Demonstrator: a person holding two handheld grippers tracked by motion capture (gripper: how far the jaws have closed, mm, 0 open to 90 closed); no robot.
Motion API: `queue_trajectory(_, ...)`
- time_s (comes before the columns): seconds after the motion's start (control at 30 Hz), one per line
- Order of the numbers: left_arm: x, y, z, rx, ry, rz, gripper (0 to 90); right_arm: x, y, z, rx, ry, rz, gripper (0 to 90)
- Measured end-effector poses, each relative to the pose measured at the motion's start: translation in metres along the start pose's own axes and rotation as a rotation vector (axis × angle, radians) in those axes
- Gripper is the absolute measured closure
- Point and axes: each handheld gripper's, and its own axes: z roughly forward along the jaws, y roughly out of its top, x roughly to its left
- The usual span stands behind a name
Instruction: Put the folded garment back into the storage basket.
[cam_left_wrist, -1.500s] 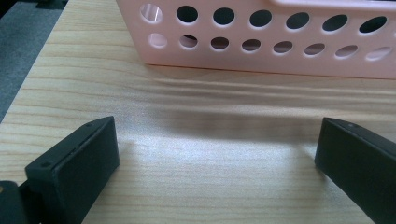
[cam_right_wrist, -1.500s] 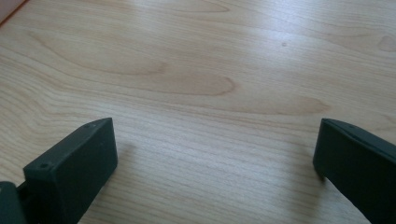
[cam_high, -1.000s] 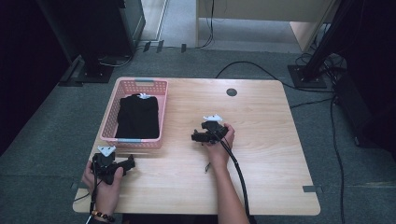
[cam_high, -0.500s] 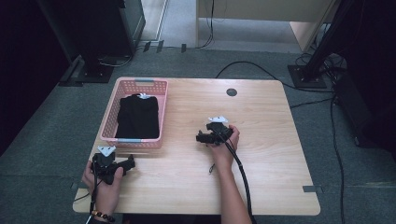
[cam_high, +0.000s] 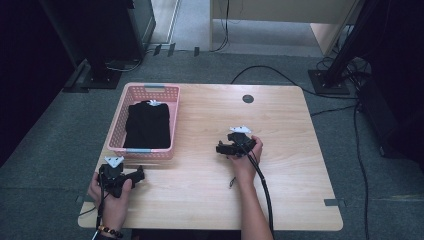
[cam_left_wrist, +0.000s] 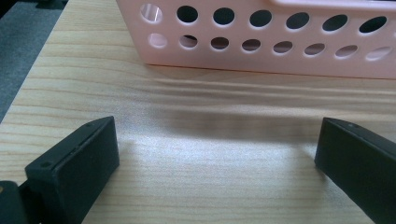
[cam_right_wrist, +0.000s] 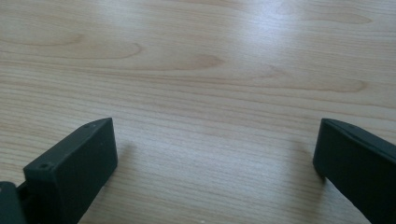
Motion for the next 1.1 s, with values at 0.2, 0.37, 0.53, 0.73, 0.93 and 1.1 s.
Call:
queue_trajectory(0.2,0.0,0.0,0.0,0.0,0.0,0.0,0.0,-0.007,-0.003,-0.003,0.0,-0.009,0.01,0.0)
queue_trajectory(0.37,0.0,0.0,0.0,0.0,0.0,0.0,0.0,-0.013,-0.005,-0.005,0.0,-0.016,0.017,0.0)
queue_trajectory(0.53,0.0,0.0,0.0,0.0,0.0,0.0,0.0,-0.019,-0.006,-0.007,0.0,-0.019,0.019,0.0)
queue_trajectory(0.73,0.0,0.0,0.0,0.0,0.0,0.0,0.0,-0.024,-0.008,-0.009,-0.001,-0.025,0.024,0.0)
queue_trajectory(0.93,0.0,0.0,0.0,0.0,0.0,0.0,0.0,-0.03,-0.011,-0.012,-0.001,-0.03,0.031,0.0)
queue_trajectory(1.1,0.0,0.0,0.0,0.0,0.0,0.0,0.0,-0.033,-0.013,-0.014,-0.001,-0.036,0.036,0.0)
